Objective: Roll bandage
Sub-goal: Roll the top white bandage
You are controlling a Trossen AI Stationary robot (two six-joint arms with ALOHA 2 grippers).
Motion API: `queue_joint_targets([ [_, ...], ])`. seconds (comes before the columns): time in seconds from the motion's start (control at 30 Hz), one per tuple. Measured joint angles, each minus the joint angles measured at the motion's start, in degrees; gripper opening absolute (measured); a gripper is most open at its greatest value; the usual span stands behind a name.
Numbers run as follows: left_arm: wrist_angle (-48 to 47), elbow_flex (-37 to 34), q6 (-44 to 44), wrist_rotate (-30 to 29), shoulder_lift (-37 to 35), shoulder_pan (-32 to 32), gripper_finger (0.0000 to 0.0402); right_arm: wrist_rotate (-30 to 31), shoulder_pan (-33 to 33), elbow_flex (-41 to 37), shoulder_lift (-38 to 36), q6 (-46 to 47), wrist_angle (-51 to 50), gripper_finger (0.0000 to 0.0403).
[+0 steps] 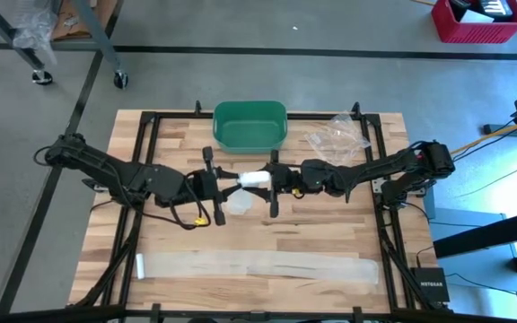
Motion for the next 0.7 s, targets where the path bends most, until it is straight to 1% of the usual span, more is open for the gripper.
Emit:
queue_joint_targets([
  [0.13,-0.1,0.0,0.0,0.0,0.0,-0.4,0.0054,0.0,0.0,0.0,0.0,-3.6,-1.7,0.0034],
  [0.17,-0.1,0.0,-0.1,0.0,0.0,-0.6,0.0054,0.0,0.0,0.0,-0.1,-4.7,-1.9,0.0017],
  [0.2,-0.1,0.0,-0.1,0.0,0.0,-1.0,0.0054,0.0,0.1,0.0,-0.5,-5.7,-2.5,0.0012],
  [0.3,-1.4,0.0,-0.4,0.0,-0.6,-2.6,0.0054,0.0,0.0,0.0,-3.1,-6.7,-6.4,0.0019],
  [0.4,-2.2,0.0,-1.1,0.0,-1.9,-4.4,0.0054,0.0,0.0,0.0,-6.4,-8.6,-10.9,0.0007],
  [0.47,-2.3,0.0,-1.2,0.0,-2.6,-5.7,0.0054,0.0,0.0,0.0,-7.8,-10.0,-13.2,0.0007],
  [0.53,-2.5,0.0,-0.4,0.4,-3.2,-7.0,0.0054,0.0,0.0,0.0,-8.5,-10.0,-15.3,0.0011],
  [0.63,-1.1,0.0,1.8,0.7,-3.6,-8.6,0.0054,-0.6,0.0,0.0,-8.4,-10.2,-17.5,0.0005],
  [0.7,-1.6,0.0,1.6,0.7,-3.9,-9.6,0.0054,-0.9,0.0,0.0,-8.3,-11.5,-19.3,0.0005],
])
